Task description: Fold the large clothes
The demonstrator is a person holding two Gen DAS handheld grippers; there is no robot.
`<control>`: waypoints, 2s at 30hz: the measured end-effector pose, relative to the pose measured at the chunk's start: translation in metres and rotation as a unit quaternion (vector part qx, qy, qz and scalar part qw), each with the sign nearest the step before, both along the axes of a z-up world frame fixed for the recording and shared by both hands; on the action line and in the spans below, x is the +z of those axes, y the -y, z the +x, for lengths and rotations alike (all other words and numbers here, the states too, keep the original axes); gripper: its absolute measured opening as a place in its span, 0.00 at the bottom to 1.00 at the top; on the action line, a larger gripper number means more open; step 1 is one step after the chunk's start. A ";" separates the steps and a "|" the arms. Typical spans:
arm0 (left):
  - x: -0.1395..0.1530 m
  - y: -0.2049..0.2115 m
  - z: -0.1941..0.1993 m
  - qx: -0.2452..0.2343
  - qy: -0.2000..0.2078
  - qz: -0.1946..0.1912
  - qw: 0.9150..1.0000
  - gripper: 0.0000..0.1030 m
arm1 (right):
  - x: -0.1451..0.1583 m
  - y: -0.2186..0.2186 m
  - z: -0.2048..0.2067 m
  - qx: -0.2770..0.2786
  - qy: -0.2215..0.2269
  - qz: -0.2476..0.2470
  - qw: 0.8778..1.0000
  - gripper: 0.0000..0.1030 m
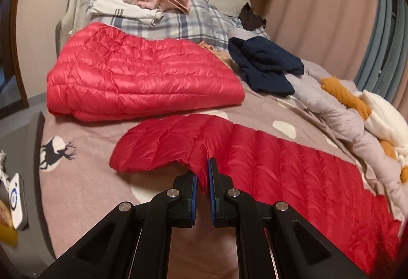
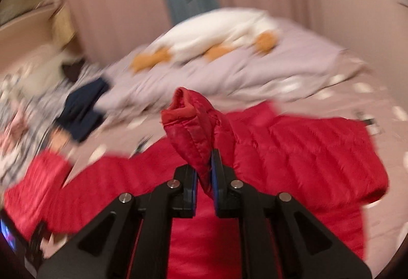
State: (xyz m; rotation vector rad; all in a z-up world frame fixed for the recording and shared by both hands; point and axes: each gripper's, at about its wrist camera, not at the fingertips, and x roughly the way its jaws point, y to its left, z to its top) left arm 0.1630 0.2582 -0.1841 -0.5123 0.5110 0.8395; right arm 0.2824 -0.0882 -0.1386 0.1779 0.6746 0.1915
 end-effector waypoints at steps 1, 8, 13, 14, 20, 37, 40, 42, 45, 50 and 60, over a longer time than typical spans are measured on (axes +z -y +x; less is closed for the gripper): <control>0.000 0.000 0.002 -0.002 -0.004 0.001 1.000 0.07 | -0.006 -0.011 0.004 0.019 -0.006 -0.007 1.000 0.13; -0.005 -0.003 0.004 -0.020 -0.011 -0.017 1.000 0.06 | -0.012 0.001 0.005 0.014 0.008 -0.006 1.000 0.76; -0.005 0.000 0.003 -0.020 -0.014 -0.010 1.000 0.06 | -0.003 0.033 0.003 -0.055 0.013 -0.034 0.998 0.75; -0.004 0.002 0.004 -0.018 -0.015 -0.009 1.000 0.06 | -0.002 0.038 0.004 -0.067 0.013 -0.041 0.997 0.75; -0.001 0.009 0.007 -0.017 -0.021 0.002 1.000 0.06 | -0.026 0.120 0.009 -0.148 -0.025 -0.035 0.988 0.66; -0.005 0.039 0.034 -0.049 -0.058 0.035 0.996 0.06 | -0.128 0.102 0.032 -0.124 -0.089 -0.173 0.973 0.21; -0.005 0.038 0.033 -0.056 -0.050 0.029 0.997 0.06 | -0.134 0.107 0.034 -0.126 -0.089 -0.168 0.974 0.21; -0.005 0.037 0.033 -0.054 -0.052 0.030 0.997 0.06 | -0.134 0.114 0.033 -0.126 -0.086 -0.144 0.978 0.21; -0.007 0.034 0.034 -0.052 -0.057 0.022 0.997 0.06 | -0.136 0.115 0.032 -0.128 -0.083 -0.134 0.979 0.20; -0.006 0.034 0.032 -0.049 -0.047 0.011 0.998 0.06 | -0.136 0.108 0.030 -0.133 -0.079 -0.156 0.976 0.19; 0.003 0.051 0.037 -0.082 -0.047 0.044 0.995 0.06 | -0.091 0.141 0.004 -0.168 -0.056 -0.093 0.980 0.23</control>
